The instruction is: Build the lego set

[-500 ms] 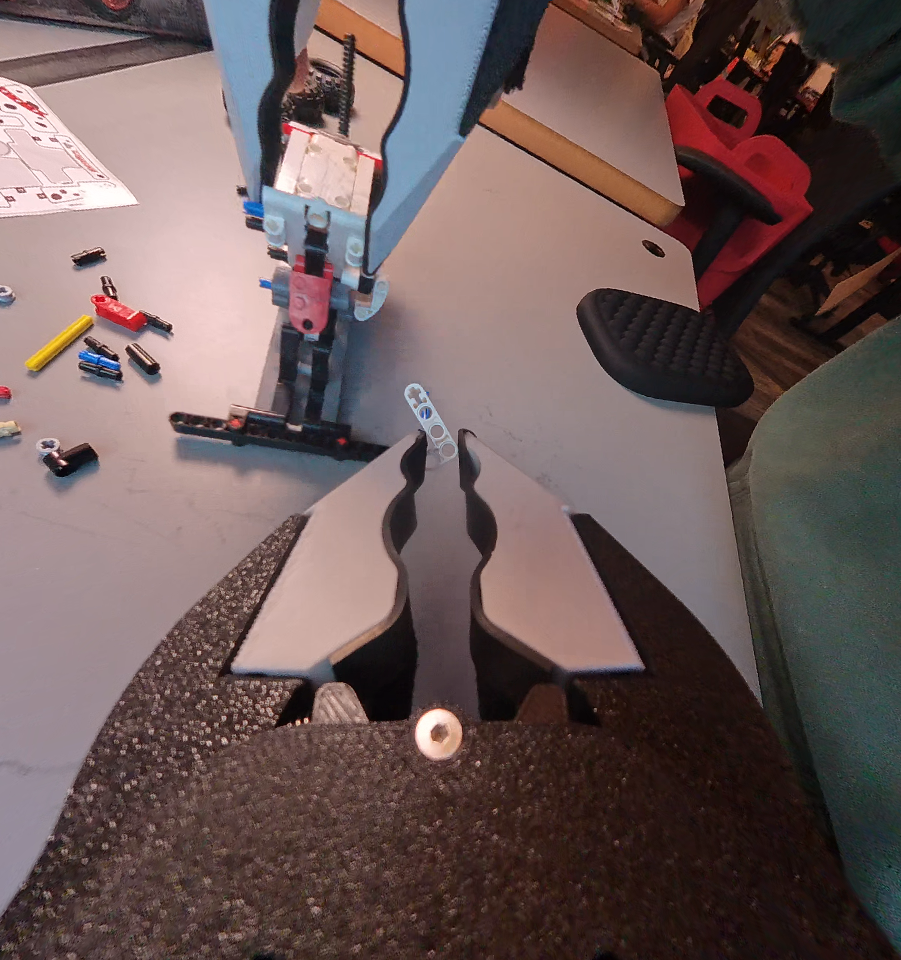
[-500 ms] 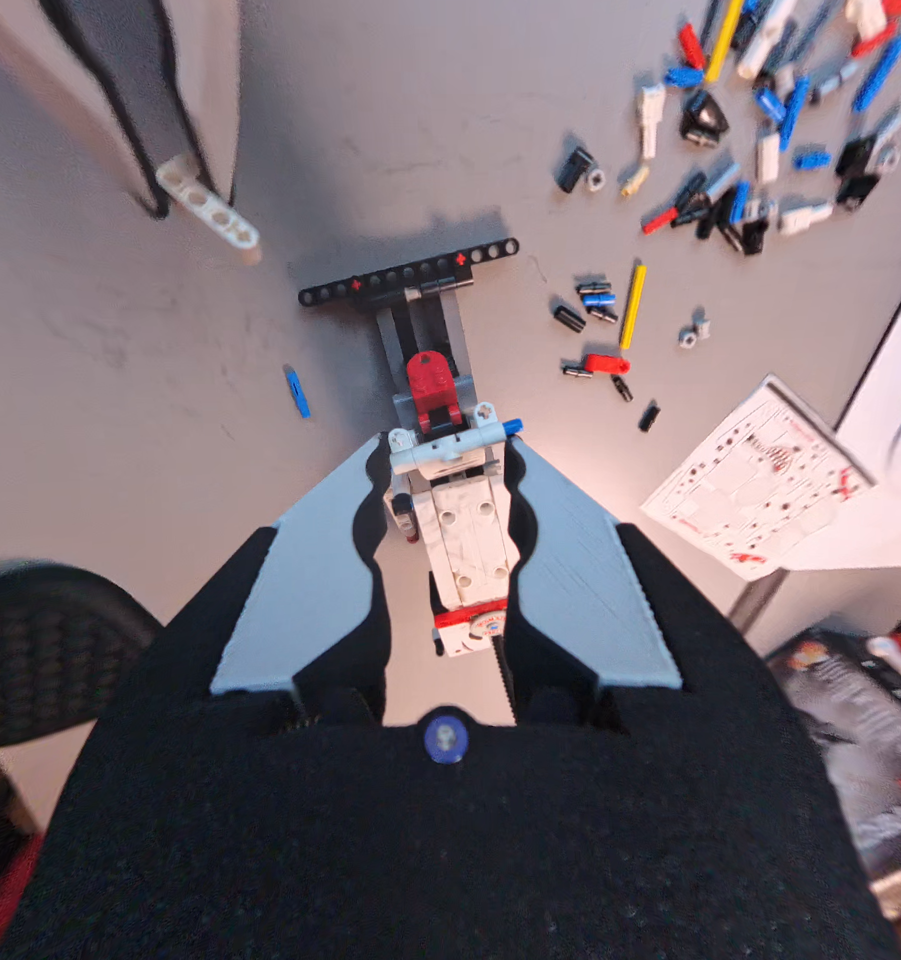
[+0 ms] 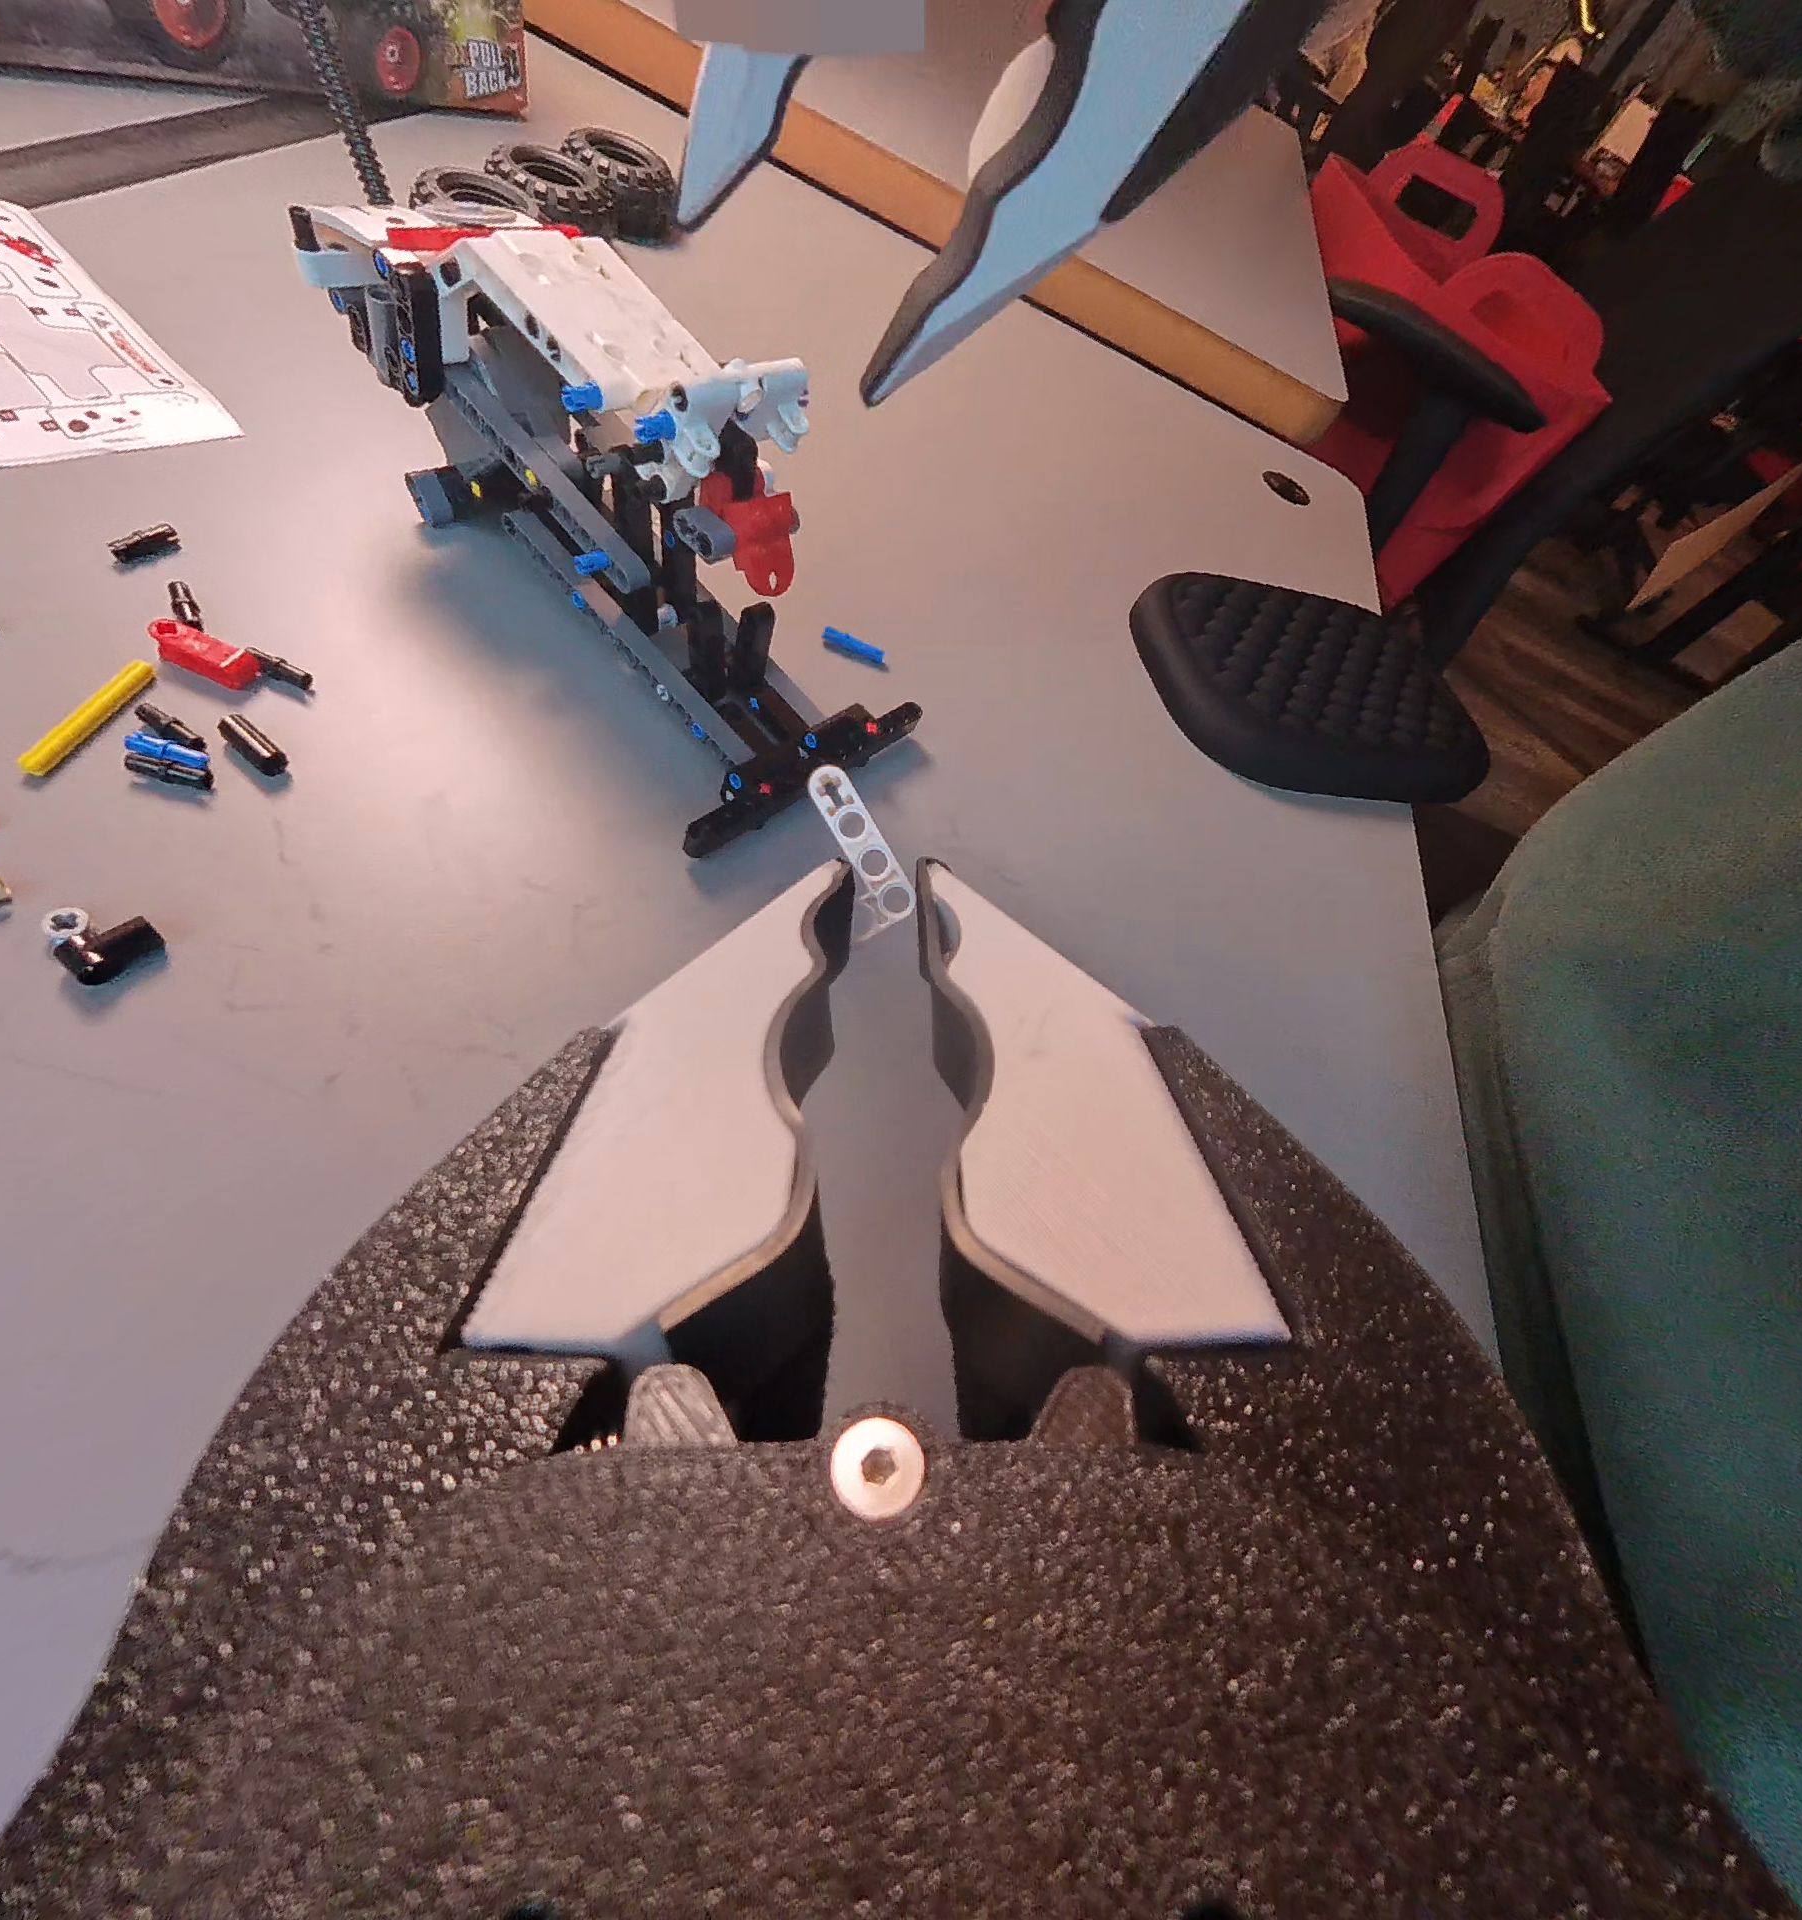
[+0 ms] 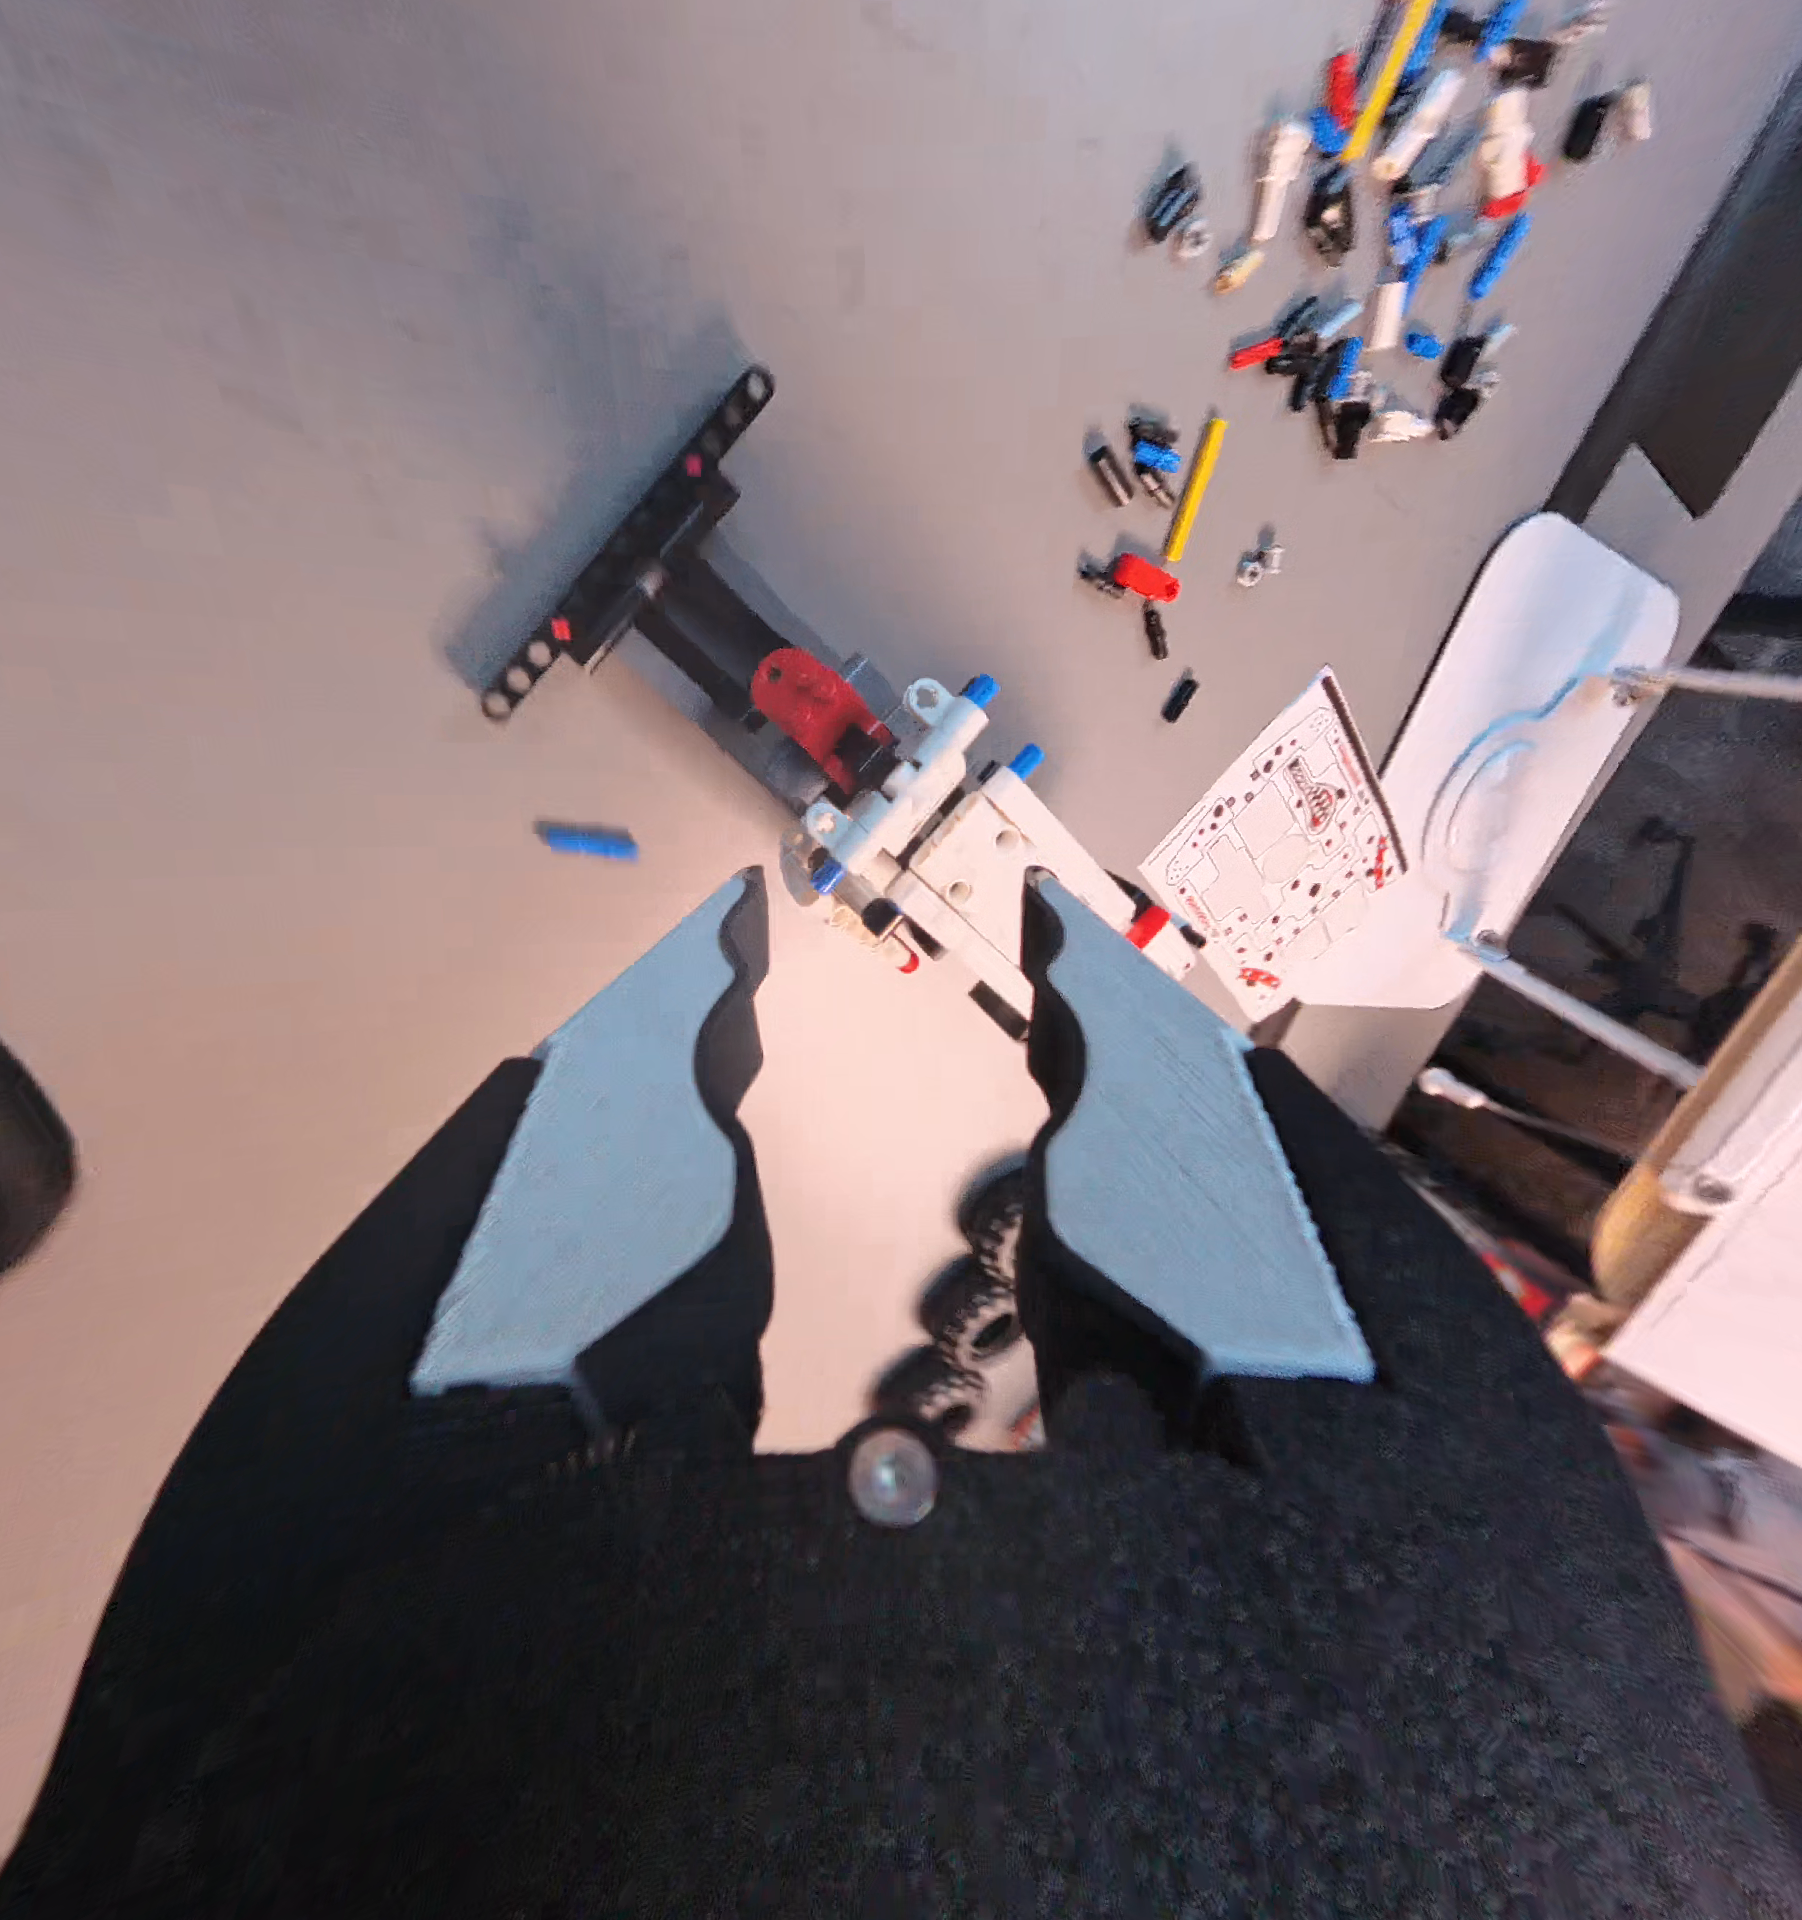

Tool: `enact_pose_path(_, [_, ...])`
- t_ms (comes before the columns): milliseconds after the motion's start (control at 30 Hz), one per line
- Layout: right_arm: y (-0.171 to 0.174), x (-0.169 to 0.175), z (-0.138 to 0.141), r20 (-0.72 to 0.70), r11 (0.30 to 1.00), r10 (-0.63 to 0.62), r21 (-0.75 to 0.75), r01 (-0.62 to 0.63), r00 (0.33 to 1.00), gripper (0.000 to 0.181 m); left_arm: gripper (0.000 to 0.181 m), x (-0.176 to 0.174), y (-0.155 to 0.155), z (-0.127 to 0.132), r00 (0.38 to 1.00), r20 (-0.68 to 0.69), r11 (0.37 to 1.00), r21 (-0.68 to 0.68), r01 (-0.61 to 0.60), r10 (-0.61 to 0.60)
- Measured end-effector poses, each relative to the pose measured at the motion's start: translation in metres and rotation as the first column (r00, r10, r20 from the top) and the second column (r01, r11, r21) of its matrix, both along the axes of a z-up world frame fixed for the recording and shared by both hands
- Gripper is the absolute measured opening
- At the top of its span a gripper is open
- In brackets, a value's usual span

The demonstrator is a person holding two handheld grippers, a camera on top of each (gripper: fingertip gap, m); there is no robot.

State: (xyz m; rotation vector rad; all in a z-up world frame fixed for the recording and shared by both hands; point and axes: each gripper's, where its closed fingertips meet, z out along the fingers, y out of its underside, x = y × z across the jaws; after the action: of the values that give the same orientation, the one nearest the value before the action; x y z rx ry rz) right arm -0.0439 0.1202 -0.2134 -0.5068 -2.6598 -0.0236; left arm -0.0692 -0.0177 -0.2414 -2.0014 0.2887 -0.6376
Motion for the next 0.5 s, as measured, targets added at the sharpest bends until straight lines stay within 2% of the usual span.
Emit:
enact_pose_path(67, [-0.005, 0.010, 0.007, -0.039, 0.971, -0.146, -0.195, 0.136, 0.988, 0.037, 0.012, 0.000, 0.000, 0.000, 1.000, -0.009, 1.000, 0.001, -0.004, 0.004])
enact_pose_path(100, [-0.004, 0.019, 0.002, -0.020, 0.934, -0.236, -0.279, 0.221, 0.972, 0.032, 0.012, -0.001, 0.000, 0.001, 1.000, -0.011, 1.000, 0.004, -0.008, 0.008])
enact_pose_path(167, [0.006, 0.041, -0.028, 0.057, 0.838, -0.394, -0.386, 0.385, 0.917, 0.035, 0.012, -0.004, 0.000, 0.004, 1.000, -0.008, 1.000, 0.013, -0.017, 0.017])
enact_pose_path(267, [0.028, 0.066, -0.083, 0.143, 0.689, -0.579, -0.441, 0.575, 0.803, 0.041, 0.012, -0.006, -0.001, 0.007, 1.000, -0.001, 0.999, 0.023, -0.023, 0.023])
enact_pose_path(367, [0.027, 0.079, -0.103, 0.216, 0.535, -0.675, -0.516, 0.669, 0.706, 0.042, 0.012, -0.007, 0.000, 0.004, 1.000, 0.004, 1.000, 0.015, -0.025, 0.025])
enact_pose_path(400, [0.028, 0.080, -0.102, 0.204, 0.506, -0.696, -0.541, 0.672, 0.688, 0.039, 0.012, -0.008, 0.000, 0.002, 1.000, 0.005, 1.000, 0.008, -0.027, 0.027])
enact_pose_path(500, [0.032, 0.092, -0.103, 0.170, 0.483, -0.740, -0.537, 0.691, 0.650, 0.039, 0.012, -0.009, 0.001, -0.003, 1.000, 0.011, 1.000, -0.010, -0.029, 0.029])
